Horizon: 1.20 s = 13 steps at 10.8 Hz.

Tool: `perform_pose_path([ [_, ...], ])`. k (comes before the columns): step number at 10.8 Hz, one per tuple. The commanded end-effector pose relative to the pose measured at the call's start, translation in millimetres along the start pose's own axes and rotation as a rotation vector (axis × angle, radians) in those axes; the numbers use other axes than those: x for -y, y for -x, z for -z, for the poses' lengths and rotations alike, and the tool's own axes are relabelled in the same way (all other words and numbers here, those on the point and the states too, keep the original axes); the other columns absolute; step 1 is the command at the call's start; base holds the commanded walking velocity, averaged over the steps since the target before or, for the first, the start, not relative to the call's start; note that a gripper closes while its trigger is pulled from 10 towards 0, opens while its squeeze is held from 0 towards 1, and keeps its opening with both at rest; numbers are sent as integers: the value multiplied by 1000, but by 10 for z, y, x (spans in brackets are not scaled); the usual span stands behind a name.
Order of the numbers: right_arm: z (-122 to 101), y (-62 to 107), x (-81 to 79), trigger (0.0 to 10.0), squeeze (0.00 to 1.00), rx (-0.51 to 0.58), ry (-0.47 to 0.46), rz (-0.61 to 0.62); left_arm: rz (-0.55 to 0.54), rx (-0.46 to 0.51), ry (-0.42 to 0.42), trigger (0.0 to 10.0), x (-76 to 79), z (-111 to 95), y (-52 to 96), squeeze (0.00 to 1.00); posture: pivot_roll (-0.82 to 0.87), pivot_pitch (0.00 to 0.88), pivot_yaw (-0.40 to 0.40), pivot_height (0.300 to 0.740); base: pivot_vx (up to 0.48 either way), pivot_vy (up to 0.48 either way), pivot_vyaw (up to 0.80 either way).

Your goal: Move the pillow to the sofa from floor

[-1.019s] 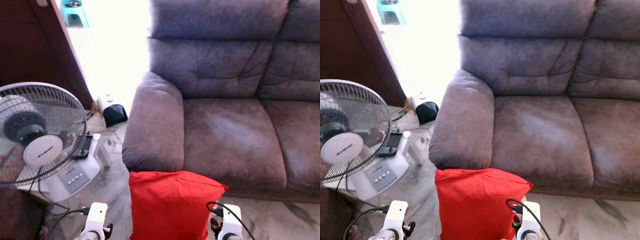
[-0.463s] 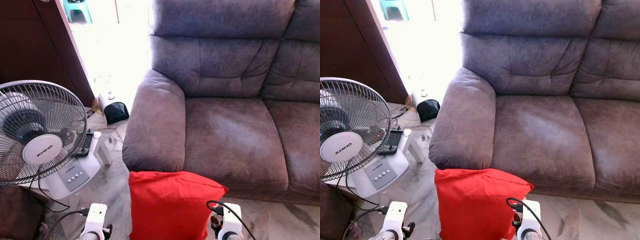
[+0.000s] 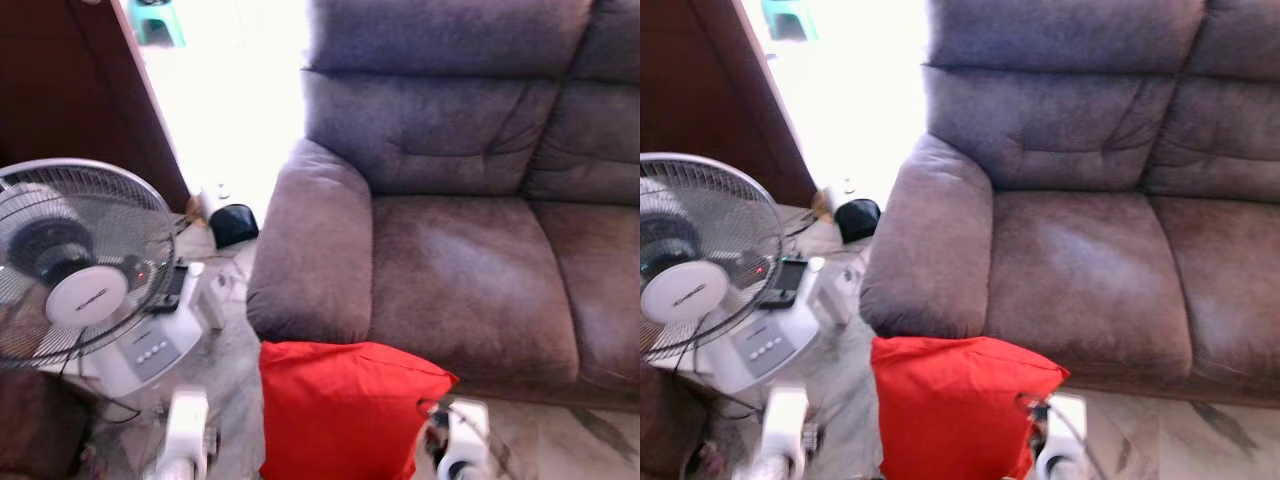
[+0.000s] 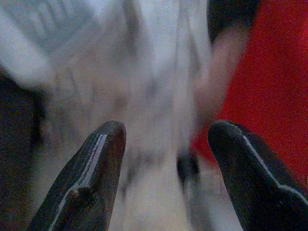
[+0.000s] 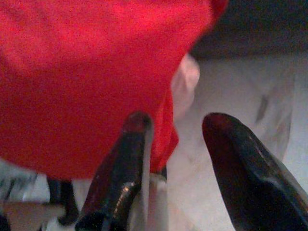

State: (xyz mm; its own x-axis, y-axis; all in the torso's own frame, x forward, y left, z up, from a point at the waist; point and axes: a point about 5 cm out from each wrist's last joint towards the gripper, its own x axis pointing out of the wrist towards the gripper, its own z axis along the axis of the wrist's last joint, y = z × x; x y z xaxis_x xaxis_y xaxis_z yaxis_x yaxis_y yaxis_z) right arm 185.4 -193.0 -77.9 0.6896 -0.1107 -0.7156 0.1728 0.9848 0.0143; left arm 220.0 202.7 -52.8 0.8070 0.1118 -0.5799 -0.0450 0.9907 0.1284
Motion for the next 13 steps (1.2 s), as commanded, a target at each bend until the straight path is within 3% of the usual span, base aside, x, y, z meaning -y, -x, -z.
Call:
perform_pose_path([
  [1, -132, -17, 23, 10000, 0, 78, -12, -3, 1, 144, 16, 10000, -17, -258, -44, 0, 36, 107, 18, 740, 0, 0, 0],
  [2, -205, -20, 57, 10000, 0, 123, 6, 2, 21, 200, -7, 10000, -23, -297, -21, 0, 48, 110, 12, 740, 0, 0, 0],
  [3, -414, -10, 155, 10000, 0, 256, -5, 33, 36, 315, -81, 10000, -44, -391, 51, 0, 39, 111, 8, 740, 0, 0, 0],
  [4, -573, 22, 201, 10000, 0, 366, 16, 62, -6, 386, -52, 10000, -118, -484, 99, 0, 39, 112, 2, 740, 0, 0, 0],
  [5, -981, 182, 173, 10000, 0, 633, 77, 76, -24, 524, -13, 10000, -176, -735, 199, 0, 57, 116, -8, 740, 0, 0, 0],
  [6, -1317, 427, 29, 10000, 0, 819, 82, 7, 7, 646, -17, 10000, -160, -968, 340, 0, 26, 113, -9, 740, 0, 0, 0],
  [8, -1528, 692, -51, 10000, 0, 933, 158, -49, -8, 773, -20, 10000, -144, -1245, 501, 0, 29, 99, -26, 740, 0, 0, 0],
  [9, -1618, 841, -41, 10000, 0, 982, 151, -32, -64, 847, 34, 10000, -172, -1436, 609, 0, 29, 89, -36, 740, 0, 0, 0],
  [10, -1647, 930, -32, 10000, 0, 991, 119, -3, -68, 867, 30, 10000, -169, -1513, 692, 0, 27, 80, -38, 740, 0, 0, 0],
  [11, -1622, 1118, -10, 10000, 0, 967, 82, 22, -78, 872, 15, 10000, -232, -1558, 882, 0, 26, 69, -36, 740, 0, 0, 0],
  [13, -1500, 1223, 40, 10000, 0, 921, 114, 9, -76, 875, -2, 10000, -309, -1589, 987, 0, 32, 60, -42, 740, 0, 0, 0],
])
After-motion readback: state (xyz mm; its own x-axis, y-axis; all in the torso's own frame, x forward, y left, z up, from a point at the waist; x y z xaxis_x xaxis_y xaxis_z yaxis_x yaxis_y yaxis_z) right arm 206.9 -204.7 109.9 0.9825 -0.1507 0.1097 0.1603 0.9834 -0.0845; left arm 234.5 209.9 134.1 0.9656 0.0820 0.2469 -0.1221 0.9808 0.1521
